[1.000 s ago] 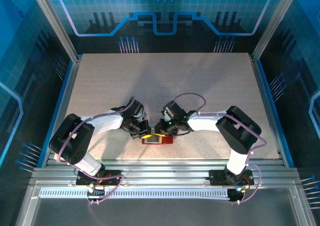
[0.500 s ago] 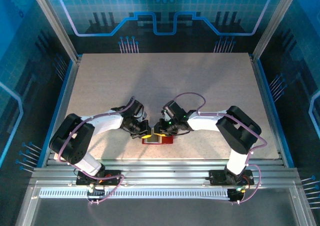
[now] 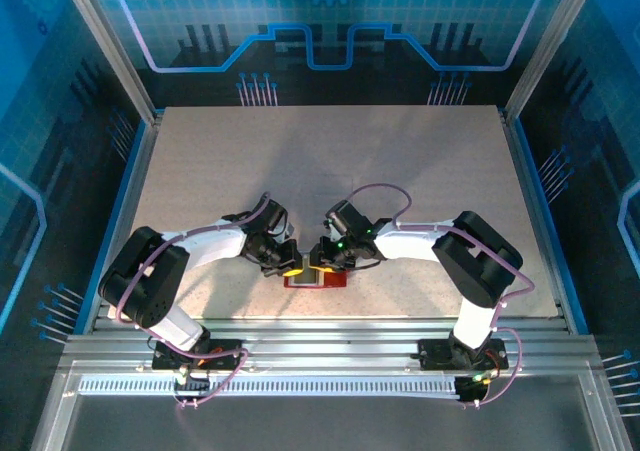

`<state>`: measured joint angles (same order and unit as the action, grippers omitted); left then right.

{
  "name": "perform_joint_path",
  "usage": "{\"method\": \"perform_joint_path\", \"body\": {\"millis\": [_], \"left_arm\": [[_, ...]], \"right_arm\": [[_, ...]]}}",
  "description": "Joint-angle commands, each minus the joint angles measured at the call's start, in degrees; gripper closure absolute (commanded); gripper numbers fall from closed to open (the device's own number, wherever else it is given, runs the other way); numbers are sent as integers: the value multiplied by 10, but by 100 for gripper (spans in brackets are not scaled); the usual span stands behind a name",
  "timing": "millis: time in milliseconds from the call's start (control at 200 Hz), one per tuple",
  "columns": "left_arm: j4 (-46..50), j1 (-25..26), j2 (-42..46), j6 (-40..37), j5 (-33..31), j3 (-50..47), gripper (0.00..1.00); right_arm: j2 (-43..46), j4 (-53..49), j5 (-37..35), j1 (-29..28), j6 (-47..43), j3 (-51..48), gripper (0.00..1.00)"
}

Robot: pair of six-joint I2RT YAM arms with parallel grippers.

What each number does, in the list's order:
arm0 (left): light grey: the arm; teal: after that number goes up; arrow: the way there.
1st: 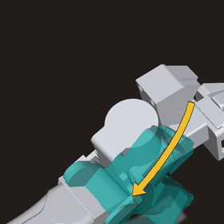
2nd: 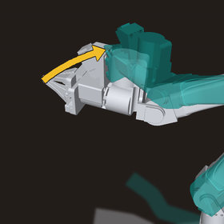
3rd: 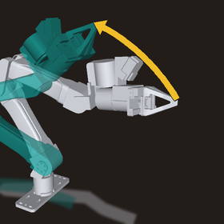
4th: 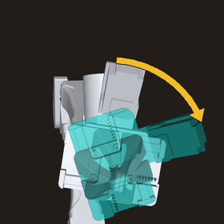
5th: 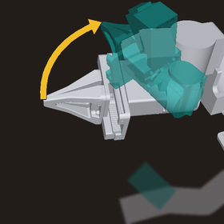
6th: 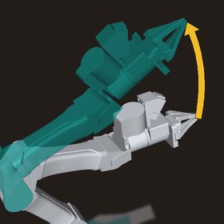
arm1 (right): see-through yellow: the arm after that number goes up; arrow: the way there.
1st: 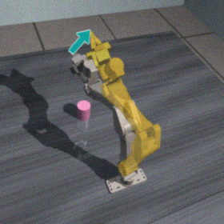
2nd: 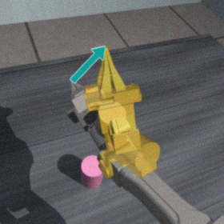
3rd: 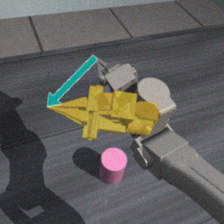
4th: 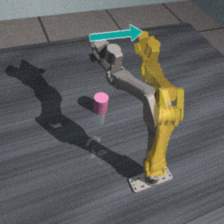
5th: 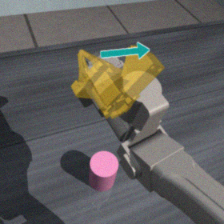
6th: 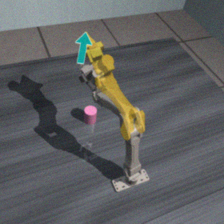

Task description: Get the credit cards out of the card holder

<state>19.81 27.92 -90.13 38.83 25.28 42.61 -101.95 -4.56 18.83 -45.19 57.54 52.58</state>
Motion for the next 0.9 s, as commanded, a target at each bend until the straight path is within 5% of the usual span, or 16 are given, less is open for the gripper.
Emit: {"method": "perform_joint_path", "body": {"millis": [0, 895], "left_arm": [[33, -2, -1, -9, -9, 2, 89], [63, -19, 17, -30, -40, 9, 89]], "right_arm": [[11, -32, -13, 7, -9, 9, 73], [11, 19, 17, 6, 10, 8, 75]]}}
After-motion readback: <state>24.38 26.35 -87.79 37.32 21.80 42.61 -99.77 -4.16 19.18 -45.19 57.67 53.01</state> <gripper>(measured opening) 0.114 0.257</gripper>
